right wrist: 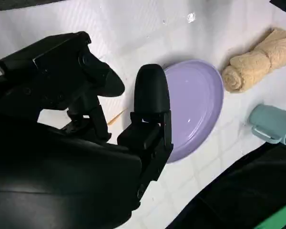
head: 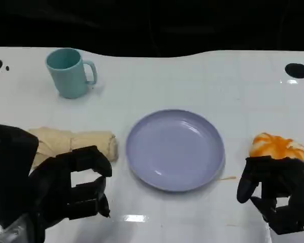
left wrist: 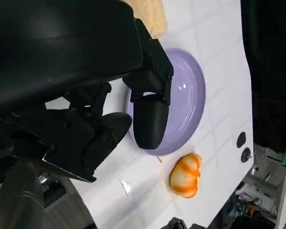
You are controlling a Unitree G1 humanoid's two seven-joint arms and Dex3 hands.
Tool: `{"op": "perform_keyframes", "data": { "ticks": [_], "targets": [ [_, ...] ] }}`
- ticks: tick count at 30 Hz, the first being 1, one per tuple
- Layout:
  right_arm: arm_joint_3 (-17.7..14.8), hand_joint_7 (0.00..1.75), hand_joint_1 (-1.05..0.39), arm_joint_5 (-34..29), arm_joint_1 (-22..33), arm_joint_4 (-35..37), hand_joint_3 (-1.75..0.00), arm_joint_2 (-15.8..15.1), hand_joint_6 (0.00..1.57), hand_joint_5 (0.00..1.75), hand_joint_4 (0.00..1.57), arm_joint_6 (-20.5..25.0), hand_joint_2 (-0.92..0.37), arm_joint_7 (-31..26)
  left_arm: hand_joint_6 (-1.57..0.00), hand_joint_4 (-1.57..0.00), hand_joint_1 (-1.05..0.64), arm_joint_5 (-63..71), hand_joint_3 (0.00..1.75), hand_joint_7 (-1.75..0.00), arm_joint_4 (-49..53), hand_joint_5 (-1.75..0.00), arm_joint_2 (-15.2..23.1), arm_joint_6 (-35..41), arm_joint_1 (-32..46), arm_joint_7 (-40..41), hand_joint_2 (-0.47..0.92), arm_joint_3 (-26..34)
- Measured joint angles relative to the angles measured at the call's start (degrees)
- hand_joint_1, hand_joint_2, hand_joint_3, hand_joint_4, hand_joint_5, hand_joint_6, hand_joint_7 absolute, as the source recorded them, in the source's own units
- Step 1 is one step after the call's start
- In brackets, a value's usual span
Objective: Grasp the towel on the left side of the plate with the left hand and place it into the plate.
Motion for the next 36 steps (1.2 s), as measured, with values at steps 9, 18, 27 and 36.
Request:
{"op": "perform_keyframes", "data": {
  "ticks": [9, 18, 27, 36],
  "targets": [
    [0.23, 1.46, 0.02, 0.07, -0.22, 0.1, -1.05, 0.21, 0.69, 1.75, 0.73, -0.04, -0.59, -0.11, -0.58, -0.56, -0.04, 0.59, 1.05, -1.28, 0.55, -1.64, 0.08, -1.01, -0.01, 0.54, 0.63, 0.05],
    [1.54, 1.45, 0.01, -0.65, -0.37, 0.06, -1.05, 0.22, 0.68, 1.75, 0.73, -0.07, -0.58, -0.54, -0.6, -0.49, -0.17, 9.82, 0.38, -0.33, 2.33, -0.99, 5.38, -15.28, 0.22, -1.28, 0.9, -4.78],
    [2.09, 1.44, 0.01, -1.26, -1.35, -0.24, -1.07, 0.97, 0.69, 1.75, 0.73, 0.47, -0.57, -0.82, -0.45, -0.33, -0.29, 19.4, 0.19, -0.1, 7.57, -0.71, 9.99, -30.84, 0.82, -3.06, 0.92, -7.43],
    [3.5, 1.43, 0.02, -2.23, -2.28, -0.69, -1.06, 1.2, 0.69, 1.75, 0.74, 2.72, -0.58, -1.15, -0.37, -0.24, -0.4, 37.78, 0.01, -0.01, 12.91, -0.44, 16.12, -44.22, -2.11, -3.05, 0.91, -11.03]
  ]
}}
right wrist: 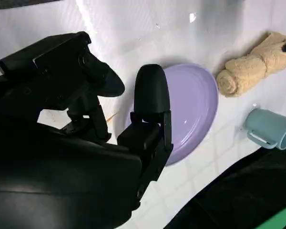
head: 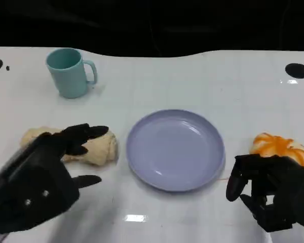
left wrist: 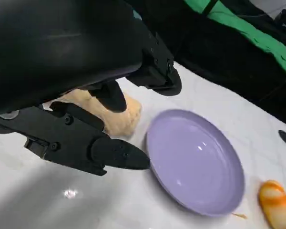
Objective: Grasp the towel on the left side of the plate with the left hand and place it into the plate.
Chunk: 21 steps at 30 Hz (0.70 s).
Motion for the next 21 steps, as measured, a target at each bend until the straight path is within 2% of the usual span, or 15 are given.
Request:
{"op": "perform_keyframes", "data": {
  "ticks": [3, 8, 11, 16, 21],
  "targets": [
    [0.0, 1.43, 0.01, 0.25, 0.05, -0.1, -1.06, 0.03, 0.69, 1.75, 0.74, -0.05, -0.58, -0.01, -0.35, -0.24, -0.46, 5.96, 0.0, 0.0, 1.93, -0.34, 1.65, -1.95, -2.71, 0.11, 0.9, -1.26],
    [-0.19, 1.43, 0.01, 0.49, 0.25, -0.38, -1.06, 0.03, 0.69, 1.75, 0.73, -0.04, -0.58, -0.02, -0.34, -0.23, -0.53, 15.91, 0.0, 0.0, 6.51, -0.3, 3.89, -4.46, -8.09, 0.13, 0.9, -4.96],
    [-0.39, 1.43, 0.01, 0.53, 0.39, -0.56, -1.06, 0.01, 0.7, 1.75, 0.73, 0.08, -0.58, -0.01, -0.34, -0.24, -0.54, 19.99, 0.0, 0.0, 9.34, -0.29, 3.97, -4.82, -11.22, -0.24, 0.89, -7.24],
    [-1.03, 1.44, 0.01, 0.64, 0.63, -0.74, -1.06, -0.05, 0.7, 1.75, 0.73, 0.02, -0.58, 0.07, -0.35, -0.32, -0.54, 26.11, 0.0, 0.0, 14.56, -0.14, 3.85, -3.93, -16.43, -1.39, 0.87, -10.82],
    [-1.57, 1.44, 0.02, 0.63, 1.01, -1.01, -1.07, -0.23, 0.69, 1.75, 0.73, -0.04, -0.58, 0.23, -0.35, -0.37, -0.56, 30.13, 0.0, -0.01, 21.6, -0.11, 2.04, -3.44, -21.03, -1.94, 0.85, -14.39]
  ]
}}
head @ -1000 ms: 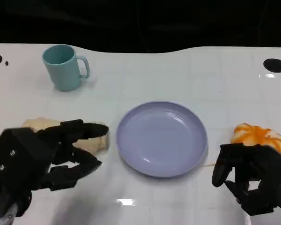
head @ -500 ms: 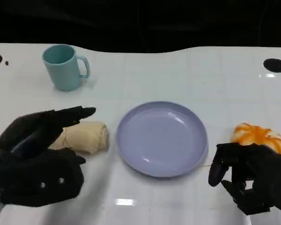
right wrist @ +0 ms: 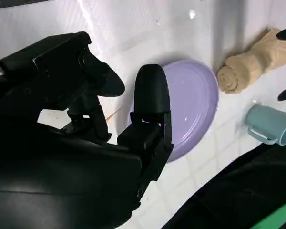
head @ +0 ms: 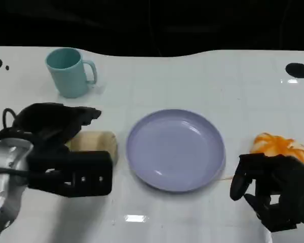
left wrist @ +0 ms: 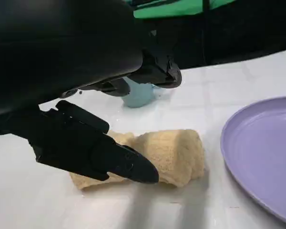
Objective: Grasp the towel on the left side of the plate with the left hand and place it into the plate.
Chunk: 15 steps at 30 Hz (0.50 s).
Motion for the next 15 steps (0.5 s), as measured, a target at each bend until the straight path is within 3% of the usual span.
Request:
{"op": "perform_keyframes", "data": {
  "ticks": [15],
  "targets": [
    [-0.67, 1.45, 0.03, 0.87, 1.34, -0.47, -1.1, -0.62, 0.7, 1.75, 0.74, -1.39, -0.57, 0.53, -0.41, -0.49, -0.56, 2.51, 0.02, -0.02, 27.75, -0.09, -7.43, -1.66, -11.69, 3.31, 0.89, -6.14]
  ]
}}
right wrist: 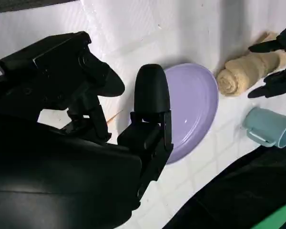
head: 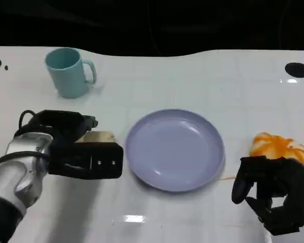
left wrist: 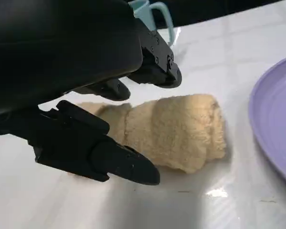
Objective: Grasp the towel on the left side of the plate with the left hand and place it into the plate.
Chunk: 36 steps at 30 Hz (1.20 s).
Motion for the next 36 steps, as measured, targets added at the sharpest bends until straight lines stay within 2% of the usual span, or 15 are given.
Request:
{"op": "perform_keyframes", "data": {
  "ticks": [6, 10, 13, 16, 17, 18, 19, 20, 21, 23, 25, 27, 30, 35, 36],
  "targets": [
    [-0.75, 1.46, 0.02, 0.41, 0.32, -0.05, -1.12, -0.05, 0.69, 1.75, 0.74, -0.37, -0.55, 0.14, -0.5, -0.57, -0.63, 0.08, 0.15, -0.04, 12.96, -0.09, -2.74, -2.54, -5.08, 3.47, 0.92, -2.58],
    [-0.99, 1.46, 0.02, 0.63, 0.6, -0.05, -1.13, -0.16, 0.7, 1.75, 0.75, -0.86, -0.55, 0.24, -0.56, -0.58, -0.62, 0.07, 0.13, -0.04, 19.98, -0.08, -4.54, -3.79, -7.92, 6.0, 0.92, -4.17],
    [-1.1, 1.46, 0.02, 0.94, 0.81, -0.1, -1.13, -0.16, 0.69, 1.75, 0.75, -0.97, -0.55, 0.26, -0.62, -0.63, -0.56, -0.3, 0.07, -0.05, 23.84, -0.08, -5.47, -4.78, -9.23, 7.73, 0.92, -4.67],
    [-1.39, 1.46, 0.02, 1.15, 0.84, -0.28, -1.13, -0.16, 0.69, 1.75, 0.74, -0.97, -0.55, 0.27, -0.78, -0.77, -0.41, -1.08, 0.02, -0.09, 26.26, -0.15, -6.0, -6.0, -9.72, 10.52, 0.9, -4.48],
    [-1.43, 1.46, 0.02, 1.18, 0.85, -0.3, -1.13, -0.16, 0.69, 1.75, 0.74, -0.96, -0.55, 0.28, -0.91, -0.82, -0.31, -1.74, 0.01, -0.15, 27.04, -0.35, -6.19, -6.49, -9.72, 11.78, 0.9, -4.28],
    [-1.45, 1.46, 0.02, 1.2, 0.85, -0.3, -1.12, -0.16, 0.69, 1.75, 0.74, -0.96, -0.55, 0.28, -0.96, -0.77, -0.28, -2.17, 0.01, -0.17, 27.69, -0.55, -6.33, -7.16, -9.72, 13.23, 0.9, -4.04],
    [-1.46, 1.46, 0.02, 1.2, 0.85, -0.3, -1.12, -0.16, 0.69, 1.75, 0.74, -0.96, -0.55, 0.28, -1.0, -0.76, -0.25, -2.59, 0.04, -0.28, 28.17, -0.96, -6.38, -7.94, -9.7, 14.63, 0.91, -3.81],
    [-1.46, 1.45, 0.02, 1.19, 0.84, -0.3, -1.12, -0.16, 0.69, 1.75, 0.74, -0.96, -0.55, 0.27, -0.98, -0.76, -0.23, -2.92, 0.07, -0.46, 28.78, -1.25, -6.42, -8.78, -9.69, 15.94, 0.91, -3.67],
    [-1.46, 1.45, 0.02, 1.19, 0.84, -0.3, -1.12, -0.16, 0.69, 1.75, 0.74, -0.96, -0.55, 0.27, -0.89, -0.77, -0.2, -3.06, 0.12, -0.82, 29.48, -1.5, -6.44, -9.75, -9.64, 17.33, 0.92, -3.59],
    [-1.46, 1.45, 0.02, 1.19, 0.84, -0.3, -1.12, -0.16, 0.69, 1.75, 0.73, -0.96, -0.56, 0.26, -0.76, -0.78, -0.16, -3.74, 0.27, -1.38, 30.69, -1.7, -6.45, -11.71, -9.44, 19.81, 0.92, -3.48],
    [-1.46, 1.45, 0.02, 1.19, 0.84, -0.31, -1.11, -0.16, 0.69, 1.75, 0.73, -0.93, -0.56, 0.26, -0.72, -0.79, -0.16, -4.42, 0.34, -1.59, 31.62, -1.73, -6.44, -13.04, -9.23, 21.31, 0.92, -3.35],
    [-1.46, 1.45, 0.03, 1.2, 0.84, -0.38, -1.11, -0.16, 0.69, 1.75, 0.73, -0.7, -0.56, 0.26, -0.66, -0.81, -0.18, -4.92, 0.35, -1.7, 32.11, -1.74, -6.44, -13.61, -9.08, 21.98, 0.92, -3.25],
    [-1.46, 1.45, 0.03, 1.24, 0.85, -0.56, -1.1, -0.13, 0.69, 1.75, 0.73, -0.64, -0.56, 0.25, -0.6, -0.81, -0.2, -5.31, 0.35, -1.74, 32.15, -1.75, -6.38, -14.78, -8.35, 23.77, 0.9, -2.91],
    [-1.43, 1.45, 0.03, 1.22, 0.84, -0.72, -1.1, -0.12, 0.69, 1.75, 0.74, -0.65, -0.56, 0.22, -0.6, -0.85, -0.19, -4.52, 0.35, -1.75, 31.95, -1.75, -5.65, -16.92, -7.26, 29.35, 0.87, -3.4],
    [-1.39, 1.45, 0.03, 1.18, 0.84, -0.85, -1.1, -0.12, 0.69, 1.75, 0.74, -0.64, -0.56, 0.22, -0.6, -0.85, -0.19, -4.3, 0.45, -1.74, 31.76, -1.75, -5.36, -17.53, -7.05, 30.8, 0.81, -3.44]
  ]
}}
